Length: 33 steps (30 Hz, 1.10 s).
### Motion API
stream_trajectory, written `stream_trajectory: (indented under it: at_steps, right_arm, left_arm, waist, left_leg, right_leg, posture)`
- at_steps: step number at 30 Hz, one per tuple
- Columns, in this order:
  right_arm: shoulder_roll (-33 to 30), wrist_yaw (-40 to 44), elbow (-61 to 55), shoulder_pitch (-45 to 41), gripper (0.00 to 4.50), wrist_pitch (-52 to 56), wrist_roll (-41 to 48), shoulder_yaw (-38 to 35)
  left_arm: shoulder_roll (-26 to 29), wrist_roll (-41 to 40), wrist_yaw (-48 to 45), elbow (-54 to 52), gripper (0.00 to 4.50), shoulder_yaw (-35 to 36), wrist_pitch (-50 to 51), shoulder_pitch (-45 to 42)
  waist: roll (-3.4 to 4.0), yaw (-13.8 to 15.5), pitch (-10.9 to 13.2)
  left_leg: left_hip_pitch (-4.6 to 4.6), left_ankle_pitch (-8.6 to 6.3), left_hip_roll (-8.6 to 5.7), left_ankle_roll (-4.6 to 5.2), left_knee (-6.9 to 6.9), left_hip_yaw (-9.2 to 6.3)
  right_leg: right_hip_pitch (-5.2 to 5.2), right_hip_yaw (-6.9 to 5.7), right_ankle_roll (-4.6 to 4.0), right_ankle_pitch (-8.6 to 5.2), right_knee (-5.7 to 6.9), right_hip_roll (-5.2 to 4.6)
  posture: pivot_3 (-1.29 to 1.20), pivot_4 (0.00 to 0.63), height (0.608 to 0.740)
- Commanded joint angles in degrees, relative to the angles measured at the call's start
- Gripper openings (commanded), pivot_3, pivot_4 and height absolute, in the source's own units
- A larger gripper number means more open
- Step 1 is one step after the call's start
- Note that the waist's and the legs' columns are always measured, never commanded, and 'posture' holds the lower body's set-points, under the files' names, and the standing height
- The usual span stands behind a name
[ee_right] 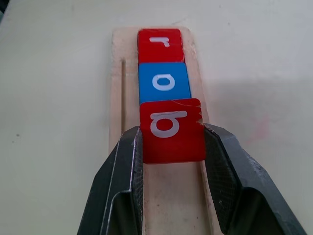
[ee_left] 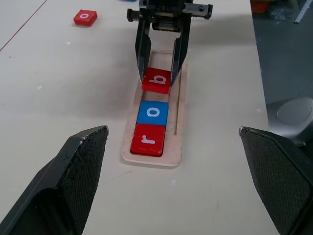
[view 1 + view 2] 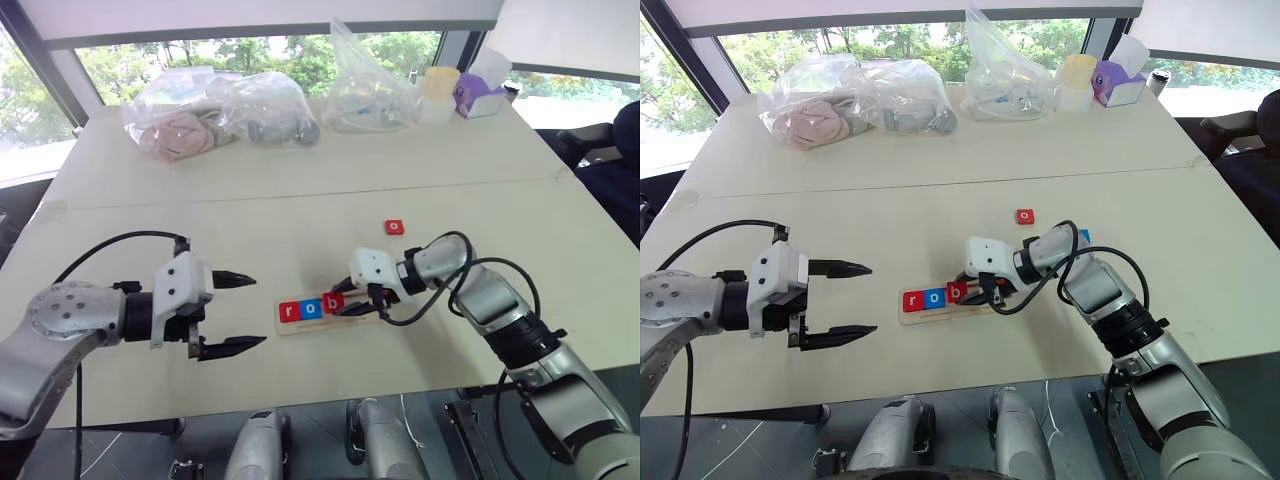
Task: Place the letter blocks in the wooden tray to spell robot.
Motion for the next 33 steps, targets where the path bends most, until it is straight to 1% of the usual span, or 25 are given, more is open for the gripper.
stream_trajectory:
  at_steps: [1, 13, 15, 16, 20, 25, 32, 33]
  right_arm:
    - [0.4, 0.0, -0.5, -0.2, 1.15, -0.9, -0.2, -0.4]
    - [1.1, 0.8, 0.0, -0.3, 1.15, -1.2, -1.1, 0.2]
    - [1.1, 0.9, 0.1, -0.3, 2.17, -1.4, -1.2, 0.2]
    - [1.1, 1.0, 0.1, -0.3, 2.51, -1.5, -1.3, 0.2]
    - [1.4, 1.0, -1.0, -0.9, 4.44, -0.2, -0.4, -0.6]
    - [1.5, 0.1, -2.7, -2.6, 4.44, 2.5, 1.7, -3.6]
    - [-0.3, -5.7, 0.0, -3.2, 4.44, 0.4, 0.2, -7.9]
    - [-0.4, -8.5, 1.6, -3.5, 4.44, -0.2, -1.2, -8.8]
  left_arm:
    - [-0.1, -0.4, 0.2, -1.6, 4.50, 0.6, -0.8, 0.1]
    - [-0.1, -0.2, 0.5, -1.3, 4.50, 0.8, -1.1, -0.1]
    - [-0.2, -0.2, 0.6, -1.2, 4.50, 0.8, -1.1, -0.2]
    - [-0.3, -0.2, 0.7, -1.2, 4.50, 0.7, -1.1, -0.3]
    - [-0.6, -0.3, 0.9, -1.0, 4.50, 0.6, -1.1, -0.4]
    - [-1.1, -0.1, 1.0, -0.8, 4.50, 0.1, -1.3, -0.7]
    - [-1.8, 0.2, 0.9, -0.4, 4.50, -1.0, -1.7, -1.4]
    - [-1.9, 0.4, 0.9, -0.3, 4.50, -1.3, -1.9, -1.6]
  waist:
    - [0.00, 0.0, 0.0]
    - [0.00, 0.0, 0.0]
    - [0.00, 0.0, 0.0]
    - [0.00, 0.0, 0.0]
    - [0.00, 0.0, 0.0]
    - [0.00, 0.0, 0.0]
    - [0.00, 0.0, 0.0]
    - [0.00, 0.0, 0.0]
  left_leg:
    - [0.00, 0.00, 0.00, 0.00, 0.00, 0.00]
    - [0.00, 0.00, 0.00, 0.00, 0.00, 0.00]
    - [0.00, 0.00, 0.00, 0.00, 0.00, 0.00]
    - [0.00, 0.00, 0.00, 0.00, 0.00, 0.00]
    - [0.00, 0.00, 0.00, 0.00, 0.00, 0.00]
    - [0.00, 0.00, 0.00, 0.00, 0.00, -0.01]
    - [0.00, 0.00, 0.00, 0.00, 0.00, 0.02]
    - [-0.01, 0.00, 0.00, 0.00, 0.00, 0.03]
  right_leg:
    - [0.00, 0.00, 0.00, 0.00, 0.00, 0.00]
    - [0.00, 0.00, 0.00, 0.00, 0.01, 0.00]
    - [0.00, 0.00, 0.00, 0.00, 0.01, 0.00]
    - [0.00, 0.00, 0.00, 0.00, 0.01, 0.00]
    - [0.00, 0.00, 0.00, 0.00, 0.01, 0.00]
    - [0.00, 0.00, 0.00, 0.00, 0.01, 0.00]
    - [0.00, 0.00, 0.00, 0.00, 0.01, 0.00]
    - [0.00, 0.00, 0.00, 0.00, 0.00, 0.00]
  posture:
    - [0.00, 0.150, 0.740]
    - [0.00, 0.150, 0.740]
    - [0.00, 0.150, 0.740]
    - [0.00, 0.150, 0.740]
    - [0.00, 0.150, 0.740]
    - [0.00, 0.150, 0.740]
    - [0.00, 0.150, 0.740]
    - [0.00, 0.150, 0.740]
